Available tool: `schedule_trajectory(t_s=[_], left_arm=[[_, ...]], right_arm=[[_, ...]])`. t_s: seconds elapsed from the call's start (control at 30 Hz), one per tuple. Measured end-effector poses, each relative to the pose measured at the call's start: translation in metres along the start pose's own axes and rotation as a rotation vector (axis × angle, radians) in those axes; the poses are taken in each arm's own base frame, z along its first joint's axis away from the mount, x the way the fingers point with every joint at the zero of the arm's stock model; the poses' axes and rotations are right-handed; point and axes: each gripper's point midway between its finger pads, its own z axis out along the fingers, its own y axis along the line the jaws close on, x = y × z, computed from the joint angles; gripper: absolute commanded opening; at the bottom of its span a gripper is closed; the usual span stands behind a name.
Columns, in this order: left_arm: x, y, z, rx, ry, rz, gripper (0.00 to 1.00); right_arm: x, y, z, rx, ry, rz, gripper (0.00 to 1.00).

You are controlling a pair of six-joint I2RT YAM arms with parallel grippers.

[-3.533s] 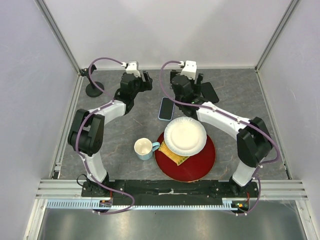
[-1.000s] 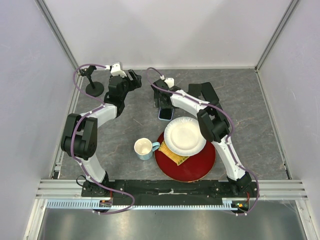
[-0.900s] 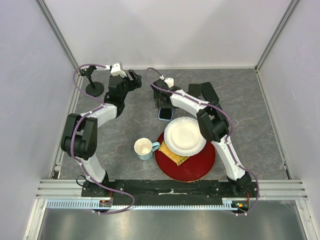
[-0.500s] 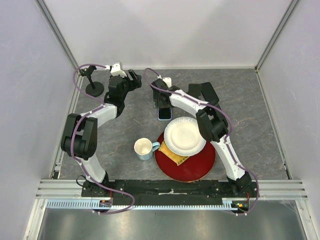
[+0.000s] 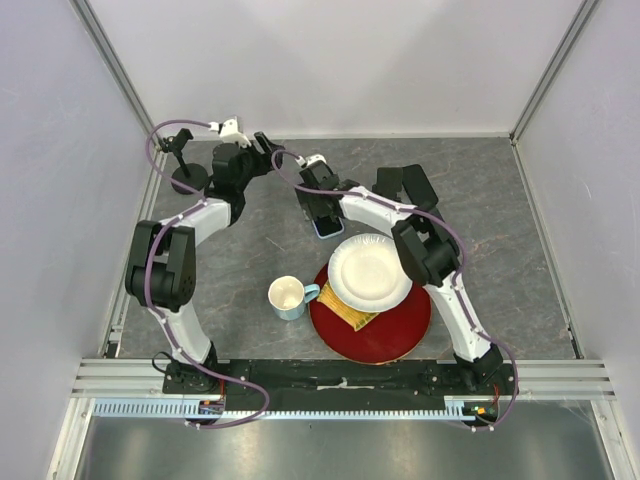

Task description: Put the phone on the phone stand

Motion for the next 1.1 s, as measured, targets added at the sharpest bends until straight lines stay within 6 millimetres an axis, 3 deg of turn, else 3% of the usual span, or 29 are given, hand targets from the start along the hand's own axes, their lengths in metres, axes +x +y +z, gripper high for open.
schedule_trajectory(t_s=[0.1,0.27,0.43,0.57,0.73,0.83,1.0,1.1], left_arm=[[0.0,0.001,0.007,0.056,0.035,-0.029,0.76],[-0.003,0.008,0.012,0.175,0.093,-0.114,0.77],[0.006,0.009,0.016,0.297,0.154,-0.214,0.79],[0.015,-0.011,0.021,0.437,0.212,-0.27,0.8],[0.022,-0.036,0.017,0.609,0.264,-0.286,0.8],[0.027,-0.049,0.009,0.687,0.295,-0.268,0.8],[0.032,-0.079,0.0,0.803,0.351,-0.202,0.82],[0.044,-0.097,-0.004,0.851,0.386,-0.146,0.83]], right_arm=[[0.003,0.0,-0.005,-0.036,-0.07,-0.055,0.0],[0.017,-0.008,-0.033,-0.109,-0.201,-0.175,0.0],[-0.013,-0.003,-0.051,-0.153,-0.387,-0.349,0.0],[-0.037,0.006,-0.058,-0.222,-0.512,-0.524,0.0],[-0.042,0.008,-0.059,-0.332,-0.6,-0.741,0.0],[-0.037,-0.001,-0.057,-0.38,-0.633,-0.805,0.0],[-0.011,-0.022,-0.055,-0.386,-0.655,-0.872,0.0],[-0.012,-0.023,-0.062,-0.369,-0.691,-0.875,0.0]])
